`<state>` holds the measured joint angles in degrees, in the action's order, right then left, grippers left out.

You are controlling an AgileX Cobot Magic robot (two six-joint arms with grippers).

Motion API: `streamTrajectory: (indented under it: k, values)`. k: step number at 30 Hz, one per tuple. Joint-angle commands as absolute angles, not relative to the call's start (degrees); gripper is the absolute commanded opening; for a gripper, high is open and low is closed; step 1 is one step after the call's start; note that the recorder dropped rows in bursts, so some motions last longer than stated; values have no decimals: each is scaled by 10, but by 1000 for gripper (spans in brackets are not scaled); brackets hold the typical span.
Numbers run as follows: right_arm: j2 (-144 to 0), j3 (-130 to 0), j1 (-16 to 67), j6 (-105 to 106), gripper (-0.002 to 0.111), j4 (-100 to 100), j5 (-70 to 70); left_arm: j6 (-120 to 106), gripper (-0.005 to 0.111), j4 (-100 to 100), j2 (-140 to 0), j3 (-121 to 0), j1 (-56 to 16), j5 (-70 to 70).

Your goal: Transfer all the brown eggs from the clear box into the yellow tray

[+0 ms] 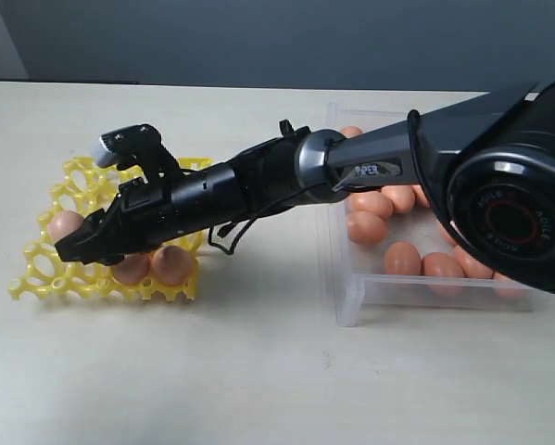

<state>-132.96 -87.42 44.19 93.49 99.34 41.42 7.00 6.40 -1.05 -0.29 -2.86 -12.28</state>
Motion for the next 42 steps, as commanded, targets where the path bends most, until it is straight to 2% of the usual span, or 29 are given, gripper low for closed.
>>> streamTrajectory:
  k: [1, 11, 35, 37, 42]
  values:
    - [-1335, -877, 441, 944, -1, 999, 412, 70, 12, 65, -14, 0, -30, -119]
    - [-1339, -917, 474, 923, -1, 944, 376, 70, 12, 65, -14, 0, -30, -119]
    - [-1339, -917, 475, 837, 0, 846, 334, 70, 12, 65, -14, 0, -30, -119]
    - [-1339, -917, 475, 837, 6, 843, 334, 70, 12, 65, -14, 0, -30, -119]
    - [-1339, -917, 475, 837, 37, 840, 336, 70, 12, 65, -14, 0, -30, -119]
